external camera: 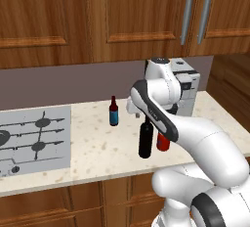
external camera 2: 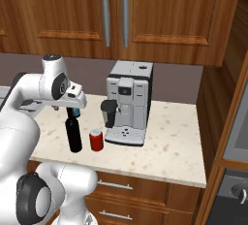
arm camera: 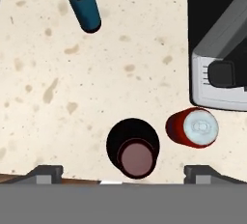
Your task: Move the drinks to the dining counter.
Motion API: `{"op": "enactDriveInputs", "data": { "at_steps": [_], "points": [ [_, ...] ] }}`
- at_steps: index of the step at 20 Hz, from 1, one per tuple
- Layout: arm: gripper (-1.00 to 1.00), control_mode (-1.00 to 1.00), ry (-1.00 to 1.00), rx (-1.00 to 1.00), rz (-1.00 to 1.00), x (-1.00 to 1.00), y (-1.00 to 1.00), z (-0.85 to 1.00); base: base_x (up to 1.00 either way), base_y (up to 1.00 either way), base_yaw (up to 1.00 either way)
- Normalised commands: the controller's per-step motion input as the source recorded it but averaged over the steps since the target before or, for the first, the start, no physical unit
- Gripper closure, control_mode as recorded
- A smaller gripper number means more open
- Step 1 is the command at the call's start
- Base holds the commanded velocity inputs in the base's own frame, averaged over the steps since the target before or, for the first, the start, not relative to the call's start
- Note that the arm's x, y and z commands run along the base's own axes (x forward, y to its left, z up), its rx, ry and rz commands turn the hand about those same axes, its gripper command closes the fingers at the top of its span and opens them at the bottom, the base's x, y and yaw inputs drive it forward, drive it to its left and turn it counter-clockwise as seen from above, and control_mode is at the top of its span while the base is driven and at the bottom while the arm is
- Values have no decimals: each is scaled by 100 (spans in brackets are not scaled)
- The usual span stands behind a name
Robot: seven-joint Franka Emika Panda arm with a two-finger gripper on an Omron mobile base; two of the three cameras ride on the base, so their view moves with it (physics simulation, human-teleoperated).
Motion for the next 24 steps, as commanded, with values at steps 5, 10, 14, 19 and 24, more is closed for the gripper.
{"op": "enactDriveInputs", "data": {
  "at_steps": [5,10,14,19,24],
  "points": [
    [-100,-100,0,0,0,1,-9,-14,0,0,0],
    [-100,-100,0,0,0,3,-6,-11,0,0,0],
    [-100,-100,0,0,0,7,-3,-9,0,0,0],
    [-100,-100,0,0,0,7,0,-2,0,0,0],
    [-100,-100,0,0,0,8,0,-2,0,0,0]
  ]
}}
